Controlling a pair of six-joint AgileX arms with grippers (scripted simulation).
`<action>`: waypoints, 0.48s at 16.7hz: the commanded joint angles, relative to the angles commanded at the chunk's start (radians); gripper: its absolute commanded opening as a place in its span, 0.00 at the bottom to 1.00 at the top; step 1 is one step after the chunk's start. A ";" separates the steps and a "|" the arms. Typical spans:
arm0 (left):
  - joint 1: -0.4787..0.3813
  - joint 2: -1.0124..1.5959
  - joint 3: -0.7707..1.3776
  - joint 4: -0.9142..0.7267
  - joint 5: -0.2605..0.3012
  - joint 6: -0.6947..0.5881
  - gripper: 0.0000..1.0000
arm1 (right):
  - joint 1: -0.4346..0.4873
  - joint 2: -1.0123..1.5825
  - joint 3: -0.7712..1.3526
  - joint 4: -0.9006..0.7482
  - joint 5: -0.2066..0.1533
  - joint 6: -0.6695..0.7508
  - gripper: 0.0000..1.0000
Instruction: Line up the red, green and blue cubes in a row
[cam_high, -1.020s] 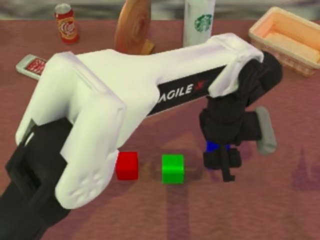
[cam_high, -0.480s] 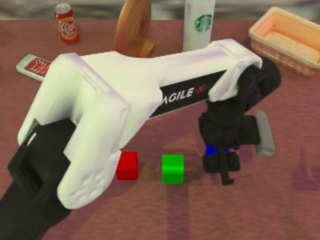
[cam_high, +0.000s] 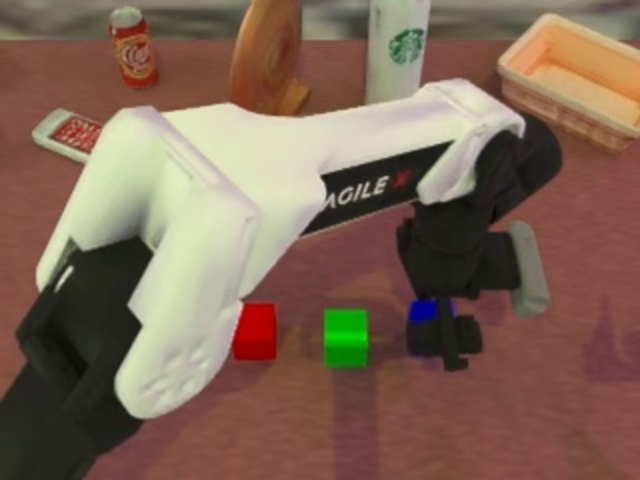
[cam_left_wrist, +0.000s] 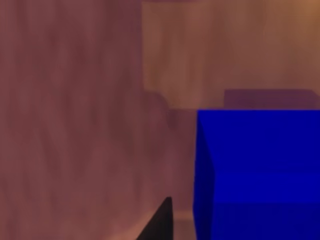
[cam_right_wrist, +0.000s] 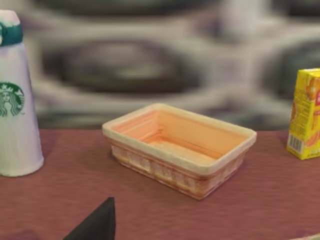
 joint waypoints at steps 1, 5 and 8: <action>0.000 0.000 0.000 0.000 0.000 0.000 0.98 | 0.000 0.000 0.000 0.000 0.000 0.000 1.00; 0.000 0.000 0.000 0.000 0.000 0.000 1.00 | 0.000 0.000 0.000 0.000 0.000 0.000 1.00; 0.000 0.000 0.000 0.000 0.000 0.000 1.00 | 0.000 0.000 0.000 0.000 0.000 0.000 1.00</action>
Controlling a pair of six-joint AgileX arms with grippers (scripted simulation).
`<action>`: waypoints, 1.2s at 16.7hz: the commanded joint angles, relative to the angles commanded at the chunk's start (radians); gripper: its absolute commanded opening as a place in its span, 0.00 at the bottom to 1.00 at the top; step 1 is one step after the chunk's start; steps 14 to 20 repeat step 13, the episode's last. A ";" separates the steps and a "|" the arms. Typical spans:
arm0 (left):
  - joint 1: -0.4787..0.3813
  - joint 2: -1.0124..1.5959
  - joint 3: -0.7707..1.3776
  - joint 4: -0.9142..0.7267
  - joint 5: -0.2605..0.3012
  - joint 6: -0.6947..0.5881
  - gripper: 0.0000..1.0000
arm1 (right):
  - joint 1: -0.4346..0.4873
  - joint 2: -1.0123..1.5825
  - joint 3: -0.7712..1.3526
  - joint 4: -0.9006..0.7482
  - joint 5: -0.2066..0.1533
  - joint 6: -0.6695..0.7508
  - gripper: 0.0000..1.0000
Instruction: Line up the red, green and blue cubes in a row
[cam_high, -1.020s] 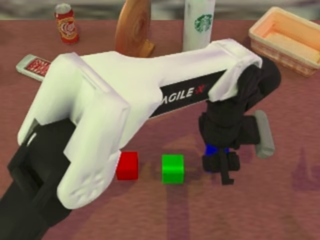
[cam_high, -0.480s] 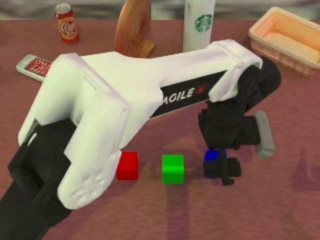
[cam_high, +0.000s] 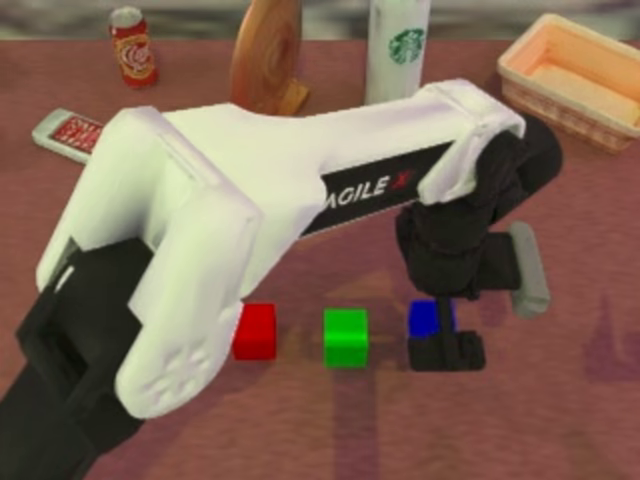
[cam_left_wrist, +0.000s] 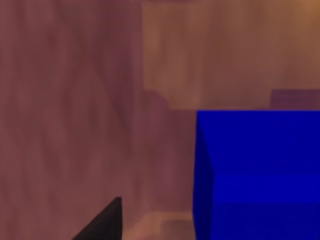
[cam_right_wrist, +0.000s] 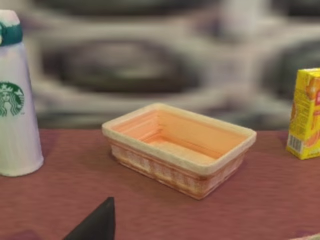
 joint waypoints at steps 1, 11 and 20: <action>0.000 0.000 0.000 0.000 0.000 0.000 1.00 | 0.000 0.000 0.000 0.000 0.000 0.000 1.00; 0.021 -0.008 0.245 -0.255 0.000 0.000 1.00 | 0.000 0.000 0.000 0.000 0.000 0.000 1.00; 0.022 -0.010 0.259 -0.269 0.000 0.000 1.00 | 0.000 0.000 0.000 0.000 0.000 0.000 1.00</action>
